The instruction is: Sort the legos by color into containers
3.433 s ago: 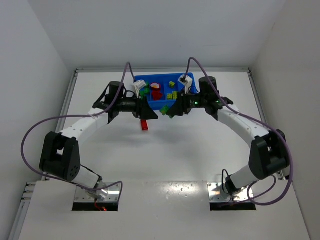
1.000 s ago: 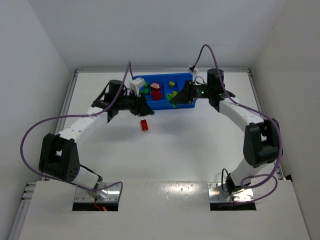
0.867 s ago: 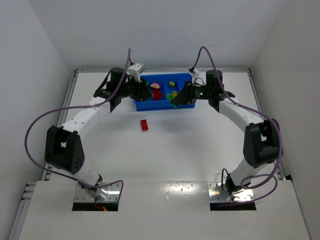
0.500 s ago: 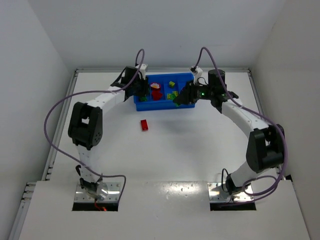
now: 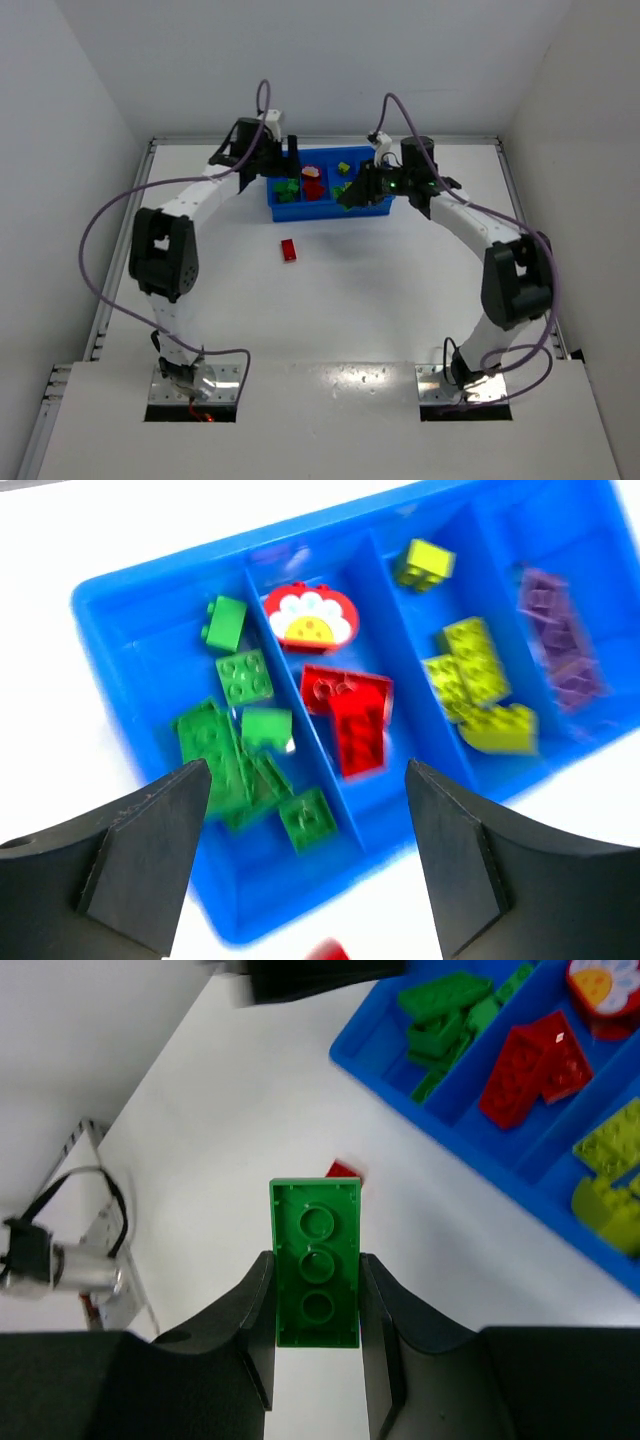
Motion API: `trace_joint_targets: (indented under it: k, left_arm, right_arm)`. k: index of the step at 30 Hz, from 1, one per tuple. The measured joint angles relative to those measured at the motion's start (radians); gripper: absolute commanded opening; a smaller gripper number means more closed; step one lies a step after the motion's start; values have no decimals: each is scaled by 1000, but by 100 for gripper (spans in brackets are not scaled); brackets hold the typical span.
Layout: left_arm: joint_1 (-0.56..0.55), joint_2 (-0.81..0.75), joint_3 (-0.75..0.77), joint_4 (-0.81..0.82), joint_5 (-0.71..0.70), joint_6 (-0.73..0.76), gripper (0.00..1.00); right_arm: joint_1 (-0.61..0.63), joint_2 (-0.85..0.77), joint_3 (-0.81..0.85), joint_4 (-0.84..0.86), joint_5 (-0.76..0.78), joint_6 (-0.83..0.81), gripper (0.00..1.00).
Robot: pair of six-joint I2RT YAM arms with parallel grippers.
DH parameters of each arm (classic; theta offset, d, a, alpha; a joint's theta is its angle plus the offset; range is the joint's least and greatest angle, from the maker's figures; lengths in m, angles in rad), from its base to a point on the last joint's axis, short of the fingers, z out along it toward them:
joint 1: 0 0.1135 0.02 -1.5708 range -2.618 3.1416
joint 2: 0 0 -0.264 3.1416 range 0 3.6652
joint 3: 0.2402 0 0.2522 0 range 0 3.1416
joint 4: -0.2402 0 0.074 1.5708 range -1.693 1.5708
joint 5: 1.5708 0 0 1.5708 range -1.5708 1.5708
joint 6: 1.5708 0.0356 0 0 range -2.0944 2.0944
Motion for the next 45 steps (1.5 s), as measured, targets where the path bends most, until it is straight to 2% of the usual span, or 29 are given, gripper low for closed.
trace_joint_targets:
  k: [3, 9, 12, 14, 18, 19, 22, 23, 24, 25, 27, 29, 32, 33, 36, 40, 45]
  left_arm:
    - [55, -164, -93, -3, 80, -23, 89]
    - [166, -533, -209, -28, 155, -7, 90]
    - [191, -719, -347, -46, 174, 25, 92]
    - [196, -772, -398, -60, 178, 40, 92]
    - [214, -850, -498, -114, 190, 69, 99]
    - [216, -858, -513, -125, 195, 74, 99]
    - [217, -871, -533, -151, 206, 95, 100]
    - [217, -872, -533, -158, 208, 100, 100]
    - [217, -872, -533, -161, 212, 106, 100]
    - [217, -872, -533, -166, 217, 111, 100]
    - [217, -866, -533, -179, 229, 128, 100]
    - [217, -856, -533, -192, 241, 146, 100]
    - [212, -850, -572, -186, 238, 152, 95]
    - [206, -853, -601, -175, 230, 146, 90]
    - [177, -880, -741, -128, 191, 113, 87]
    - [50, -900, -872, -142, 101, 73, 84]
    - [-103, -824, -860, -107, -6, 20, 85]
  right_arm:
    - [37, 118, 112, 0, 41, 5, 0]
    - [137, 387, 429, 21, 198, 29, 0]
    - [180, 505, 554, 42, 283, 69, 0]
    - [201, 575, 633, 42, 338, 89, 0]
    - [232, 686, 715, 38, 463, 121, 1]
    - [237, 708, 727, 34, 482, 130, 8]
    - [246, 766, 761, 31, 524, 147, 19]
    - [248, 782, 771, 31, 530, 148, 31]
    - [251, 800, 782, 31, 535, 151, 37]
    - [254, 814, 789, 32, 537, 153, 48]
    - [256, 828, 794, 48, 523, 164, 55]
    - [265, 826, 801, 57, 528, 159, 59]
    - [272, 817, 792, 57, 528, 158, 60]
    - [274, 803, 772, 53, 529, 158, 60]
    - [274, 708, 669, 18, 537, 158, 64]
    - [248, 459, 498, -34, 577, 122, 67]
    - [161, 34, 269, -41, 645, 13, 68]
